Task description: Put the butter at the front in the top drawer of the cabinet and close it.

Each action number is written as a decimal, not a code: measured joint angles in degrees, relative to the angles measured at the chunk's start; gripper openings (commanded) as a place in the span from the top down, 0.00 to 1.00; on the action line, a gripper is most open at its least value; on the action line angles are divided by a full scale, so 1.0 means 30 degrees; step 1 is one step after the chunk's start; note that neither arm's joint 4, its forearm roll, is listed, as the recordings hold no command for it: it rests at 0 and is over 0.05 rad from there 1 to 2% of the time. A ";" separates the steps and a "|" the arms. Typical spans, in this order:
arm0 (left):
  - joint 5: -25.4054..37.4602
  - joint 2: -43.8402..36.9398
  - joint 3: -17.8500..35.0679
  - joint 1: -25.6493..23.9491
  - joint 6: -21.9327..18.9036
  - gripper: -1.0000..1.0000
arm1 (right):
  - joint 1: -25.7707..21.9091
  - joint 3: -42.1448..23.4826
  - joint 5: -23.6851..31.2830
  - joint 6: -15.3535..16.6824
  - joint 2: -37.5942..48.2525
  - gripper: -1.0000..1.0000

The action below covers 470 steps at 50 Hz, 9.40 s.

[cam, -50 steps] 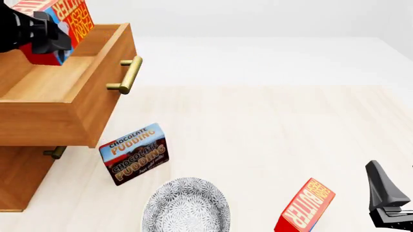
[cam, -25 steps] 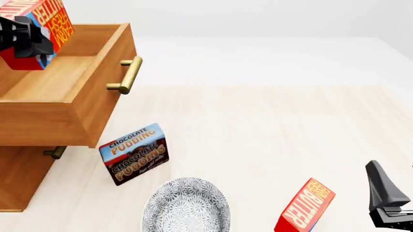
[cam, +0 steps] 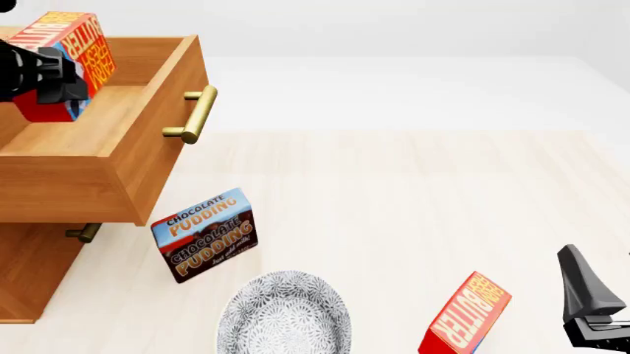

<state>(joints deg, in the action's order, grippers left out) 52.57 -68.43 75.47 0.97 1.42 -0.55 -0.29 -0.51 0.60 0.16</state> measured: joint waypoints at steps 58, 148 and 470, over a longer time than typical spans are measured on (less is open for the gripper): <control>-0.2989 -0.1291 -0.2774 0.0198 0.0260 1.00 | -0.0001 0.0000 0.0000 0.0001 0.0000 0.00; -0.2565 -0.0238 -0.2699 0.0141 -0.0751 0.00 | 0.0001 0.0000 0.0000 0.0001 0.0000 0.00; -1.3828 -0.7963 -0.3655 -0.4346 0.0023 0.00 | 0.0000 0.0000 0.0001 0.0000 0.0000 0.00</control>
<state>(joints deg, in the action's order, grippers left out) 11.09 -92.32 64.50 -12.06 1.49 -0.55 -0.29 -0.51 0.61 0.16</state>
